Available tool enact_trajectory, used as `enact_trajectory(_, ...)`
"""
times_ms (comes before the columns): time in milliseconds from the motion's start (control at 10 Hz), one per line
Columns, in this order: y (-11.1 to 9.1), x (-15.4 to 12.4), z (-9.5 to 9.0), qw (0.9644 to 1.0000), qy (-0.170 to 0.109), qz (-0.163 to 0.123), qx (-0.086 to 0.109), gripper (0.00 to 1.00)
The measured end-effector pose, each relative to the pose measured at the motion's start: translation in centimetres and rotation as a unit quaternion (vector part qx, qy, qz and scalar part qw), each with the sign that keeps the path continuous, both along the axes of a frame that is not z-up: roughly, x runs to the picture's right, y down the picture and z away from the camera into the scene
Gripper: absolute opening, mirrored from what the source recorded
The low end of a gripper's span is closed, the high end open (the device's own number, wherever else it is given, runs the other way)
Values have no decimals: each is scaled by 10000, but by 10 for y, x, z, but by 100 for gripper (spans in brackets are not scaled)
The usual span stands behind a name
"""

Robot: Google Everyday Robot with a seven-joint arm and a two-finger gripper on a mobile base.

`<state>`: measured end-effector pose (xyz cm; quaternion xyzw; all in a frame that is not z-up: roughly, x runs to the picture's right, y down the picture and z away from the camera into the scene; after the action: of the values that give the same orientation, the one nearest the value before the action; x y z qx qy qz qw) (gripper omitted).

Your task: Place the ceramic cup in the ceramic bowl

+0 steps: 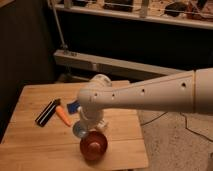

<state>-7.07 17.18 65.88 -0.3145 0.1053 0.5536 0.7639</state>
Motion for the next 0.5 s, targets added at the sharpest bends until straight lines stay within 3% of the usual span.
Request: enact_trajectory(500, 32, 15, -6, 9998, 14, 70, -187, 0)
